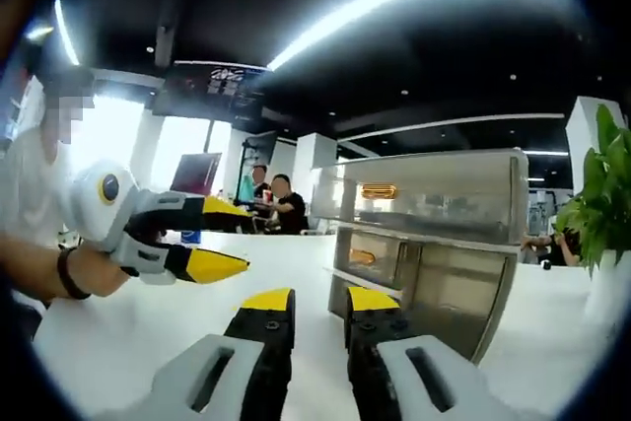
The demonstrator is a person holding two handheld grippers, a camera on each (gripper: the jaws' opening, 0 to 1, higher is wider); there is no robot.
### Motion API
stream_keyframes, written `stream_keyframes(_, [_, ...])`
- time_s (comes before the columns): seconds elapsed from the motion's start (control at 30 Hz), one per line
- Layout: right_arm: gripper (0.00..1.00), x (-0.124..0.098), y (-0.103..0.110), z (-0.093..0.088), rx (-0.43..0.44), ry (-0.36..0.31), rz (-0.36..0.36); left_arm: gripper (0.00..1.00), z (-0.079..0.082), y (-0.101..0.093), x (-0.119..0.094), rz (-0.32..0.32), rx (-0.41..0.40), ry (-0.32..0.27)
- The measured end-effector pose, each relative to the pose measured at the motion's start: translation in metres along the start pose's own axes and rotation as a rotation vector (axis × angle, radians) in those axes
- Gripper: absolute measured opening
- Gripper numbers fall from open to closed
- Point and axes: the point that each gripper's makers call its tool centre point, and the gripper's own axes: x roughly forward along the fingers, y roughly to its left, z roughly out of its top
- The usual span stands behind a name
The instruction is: Pick up the scattered pens and sticky notes one by one and arrange them into an orderly layout on the desk, lining the pens up parallel to each other and squaring the sticky note stack until the whole desk area is clear and organized
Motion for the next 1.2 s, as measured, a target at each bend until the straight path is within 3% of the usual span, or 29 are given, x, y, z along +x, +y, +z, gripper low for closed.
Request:
stream_keyframes(0.3, [0.22,0.013,0.03,-0.011,-0.097,0.049,0.083,0.28,0.011,0.012,-0.012,0.041,0.034,-0.026])
stream_keyframes(0.47, [0.23,0.021,0.053,-0.02,-0.174,0.092,0.133,0.28,0.003,0.021,-0.032,0.046,0.044,-0.011])
stream_keyframes(0.5, [0.23,0.024,0.062,-0.018,-0.205,0.092,0.157,0.28,-0.001,0.028,-0.044,0.055,0.05,-0.009])
stream_keyframes(0.6, [0.23,0.029,0.07,-0.016,-0.249,0.104,0.183,0.28,-0.015,0.041,-0.069,0.057,0.05,0.024])
stream_keyframes(0.83, [0.23,0.057,0.125,-0.013,-0.385,0.123,0.293,0.28,-0.06,0.07,-0.126,0.084,0.139,0.145])
stream_keyframes(1.07, [0.23,0.107,0.193,-0.011,-0.452,0.104,0.392,0.28,-0.102,0.111,-0.175,0.155,0.221,0.24])
stream_keyframes(1.2, [0.23,0.142,0.219,-0.019,-0.532,0.132,0.432,0.28,-0.133,0.125,-0.192,0.145,0.279,0.309])
